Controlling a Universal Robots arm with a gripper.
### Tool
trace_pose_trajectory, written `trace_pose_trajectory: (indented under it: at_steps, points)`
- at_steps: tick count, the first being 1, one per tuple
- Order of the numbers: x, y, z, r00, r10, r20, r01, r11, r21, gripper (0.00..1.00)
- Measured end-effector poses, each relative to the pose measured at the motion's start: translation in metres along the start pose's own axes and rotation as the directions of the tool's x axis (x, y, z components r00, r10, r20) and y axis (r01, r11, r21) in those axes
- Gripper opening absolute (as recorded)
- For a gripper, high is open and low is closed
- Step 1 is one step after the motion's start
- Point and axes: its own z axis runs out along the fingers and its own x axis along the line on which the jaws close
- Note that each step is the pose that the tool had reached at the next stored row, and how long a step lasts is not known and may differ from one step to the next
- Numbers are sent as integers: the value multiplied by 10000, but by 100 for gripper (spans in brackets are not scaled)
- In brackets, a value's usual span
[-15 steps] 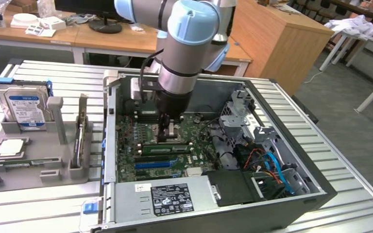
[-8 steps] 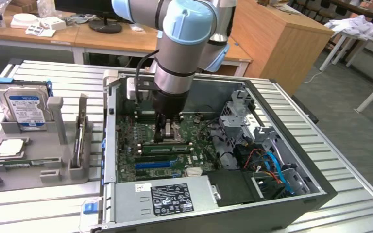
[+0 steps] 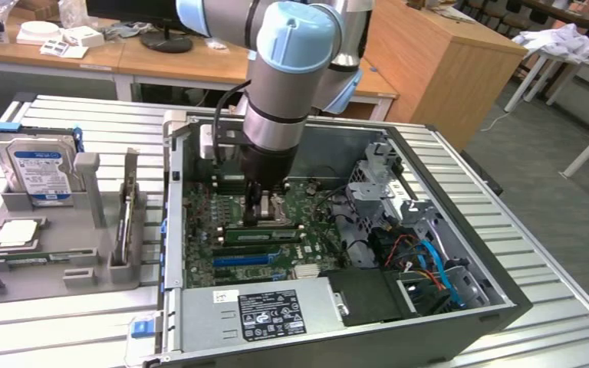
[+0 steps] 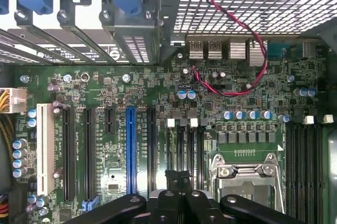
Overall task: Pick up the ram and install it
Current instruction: 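Press down the ram until it locks into place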
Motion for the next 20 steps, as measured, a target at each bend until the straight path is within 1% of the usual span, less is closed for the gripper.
trace_pose_trajectory:
  at_steps: [7, 12, 14, 20]
  points:
    - [2, -1, 57, 10000, 0, 1, 0, 10000, 1, 11]
    - [2, -1, 61, 10000, 0, 4, 0, 10000, 1, 11]
    - [2, -1, 75, 10000, 0, 16, 0, 10000, 5, 11]
    - [6, -1, 115, 10000, 0, 13, 0, 10000, 5, 11]
